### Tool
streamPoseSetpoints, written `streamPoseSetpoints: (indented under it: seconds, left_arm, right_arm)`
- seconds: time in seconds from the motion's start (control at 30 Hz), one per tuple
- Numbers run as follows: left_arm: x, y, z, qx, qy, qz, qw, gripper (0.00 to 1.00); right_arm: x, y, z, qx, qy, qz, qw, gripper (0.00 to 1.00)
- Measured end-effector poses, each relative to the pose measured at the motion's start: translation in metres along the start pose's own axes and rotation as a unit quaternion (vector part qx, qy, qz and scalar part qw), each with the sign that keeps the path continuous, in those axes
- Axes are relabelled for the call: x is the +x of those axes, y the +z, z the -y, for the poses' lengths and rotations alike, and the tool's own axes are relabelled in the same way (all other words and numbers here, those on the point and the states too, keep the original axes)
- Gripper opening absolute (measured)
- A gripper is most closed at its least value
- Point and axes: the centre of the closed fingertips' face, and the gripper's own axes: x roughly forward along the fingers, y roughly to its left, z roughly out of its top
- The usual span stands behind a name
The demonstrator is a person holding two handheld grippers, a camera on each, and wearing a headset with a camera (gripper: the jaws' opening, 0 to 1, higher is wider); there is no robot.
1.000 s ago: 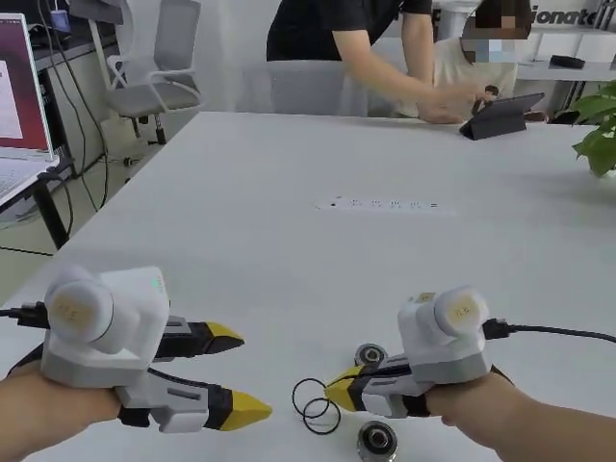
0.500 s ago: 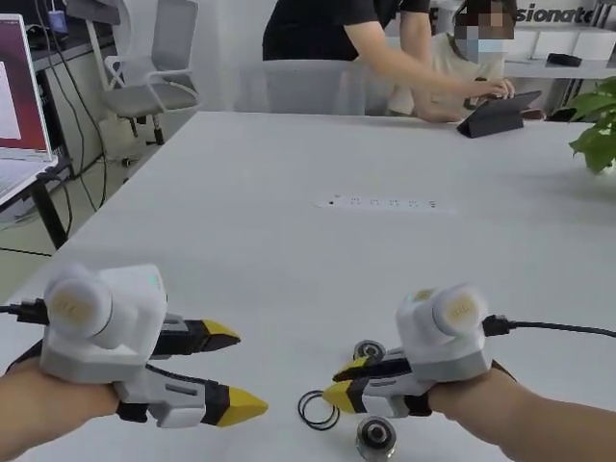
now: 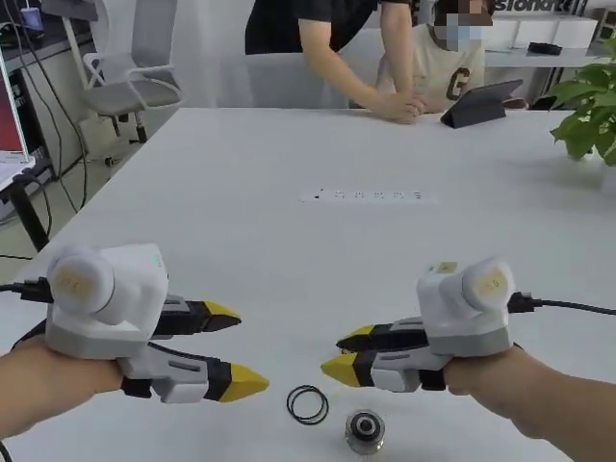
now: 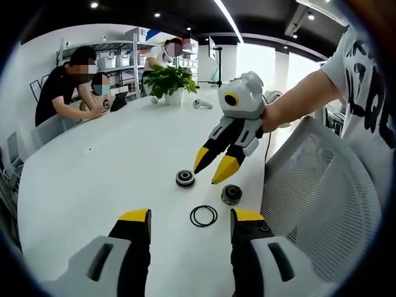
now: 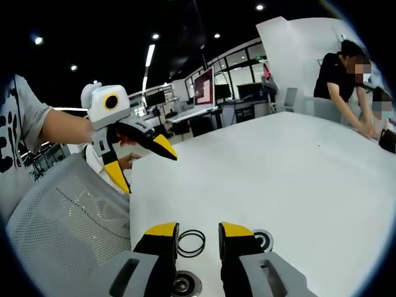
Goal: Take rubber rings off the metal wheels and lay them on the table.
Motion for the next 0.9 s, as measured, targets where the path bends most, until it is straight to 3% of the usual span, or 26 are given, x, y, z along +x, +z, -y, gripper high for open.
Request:
streamPoseSetpoints:
  seconds: [0.43, 0.53, 0.9]
  left_arm:
    - [0.021, 0.011, 0.002, 0.015, -0.017, -0.005, 0.9997, 0.48]
    - [0.025, 0.015, 0.0, 0.017, -0.019, -0.003, 0.9997, 0.48]
    - [0.041, 0.016, -0.006, 0.013, -0.019, -0.005, 0.9997, 0.47]
  right_arm:
    - [-0.034, 0.002, 0.036, 0.019, -0.053, 0.028, 0.998, 0.29]
    - [-0.039, 0.003, 0.041, 0.018, -0.061, 0.029, 0.9975, 0.33]
    - [-0.044, -0.006, 0.058, 0.013, -0.076, 0.027, 0.9966, 0.33]
